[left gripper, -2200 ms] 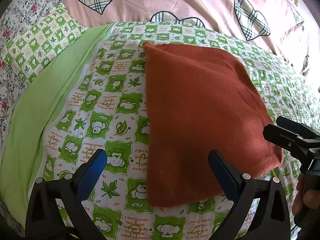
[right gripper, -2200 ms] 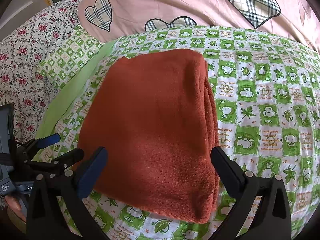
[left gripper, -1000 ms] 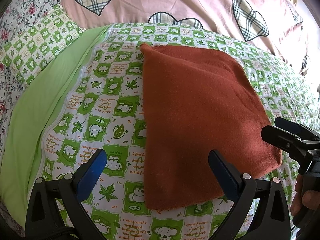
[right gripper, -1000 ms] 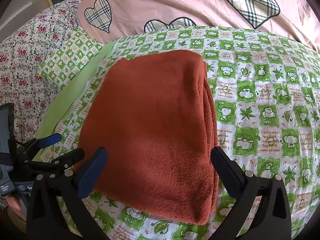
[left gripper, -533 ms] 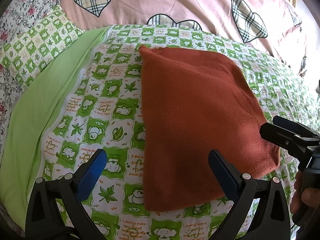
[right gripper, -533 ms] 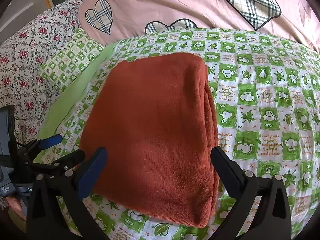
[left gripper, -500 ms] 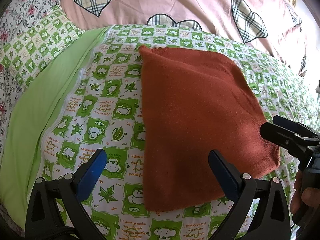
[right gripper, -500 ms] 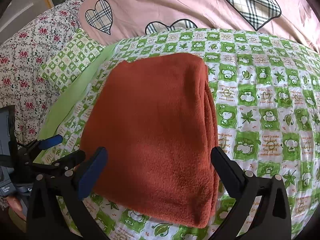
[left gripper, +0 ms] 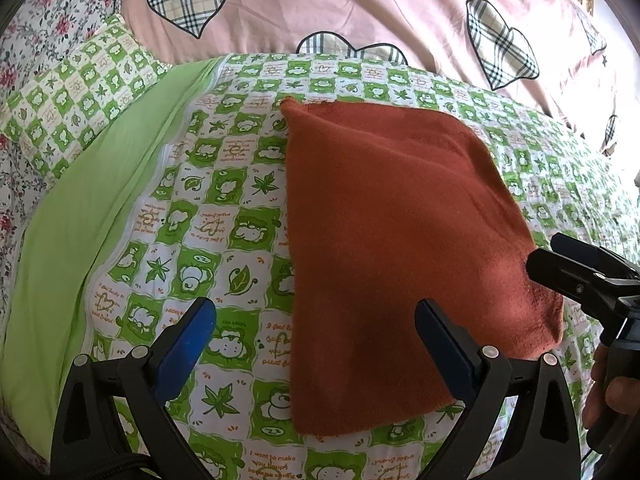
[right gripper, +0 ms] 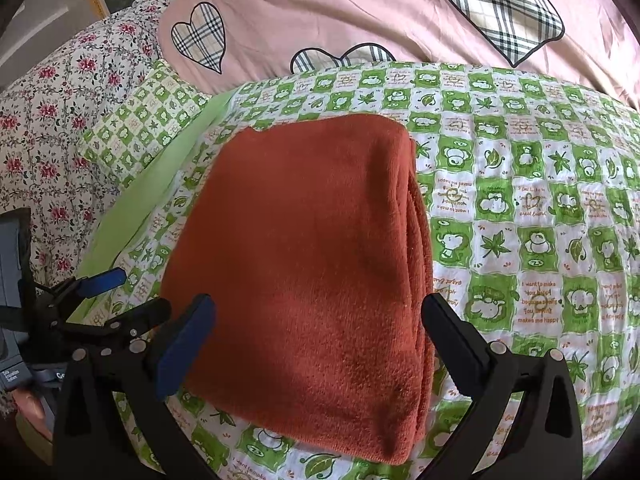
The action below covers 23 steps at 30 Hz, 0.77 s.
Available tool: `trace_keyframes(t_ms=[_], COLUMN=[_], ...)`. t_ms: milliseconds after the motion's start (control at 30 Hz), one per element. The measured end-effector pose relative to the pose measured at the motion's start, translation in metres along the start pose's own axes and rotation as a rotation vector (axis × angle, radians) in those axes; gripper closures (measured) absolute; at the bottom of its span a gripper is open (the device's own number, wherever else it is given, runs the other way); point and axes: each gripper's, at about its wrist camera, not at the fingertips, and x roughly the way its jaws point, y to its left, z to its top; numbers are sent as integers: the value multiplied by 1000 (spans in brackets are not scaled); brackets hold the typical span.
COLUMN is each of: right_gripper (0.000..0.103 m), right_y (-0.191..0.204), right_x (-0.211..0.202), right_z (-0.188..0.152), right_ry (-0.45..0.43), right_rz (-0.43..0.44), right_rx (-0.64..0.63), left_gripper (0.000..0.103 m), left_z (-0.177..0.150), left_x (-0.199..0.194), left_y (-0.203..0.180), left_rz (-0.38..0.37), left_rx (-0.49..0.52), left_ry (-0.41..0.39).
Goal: Fold small clothes
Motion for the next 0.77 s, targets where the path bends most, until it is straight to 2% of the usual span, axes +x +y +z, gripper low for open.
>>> trace_keyframes(t_ms=[767], right_gripper=[1], right_y=[-16], right_x=[10], right_z=[1], right_ry=[14], right_rz=[-6], right_rx=[15], left_gripper=[4], left_z=[9], left_x=[4], left_y=[1], left_rz=[1], left_rx=[-16], left_ry=[8])
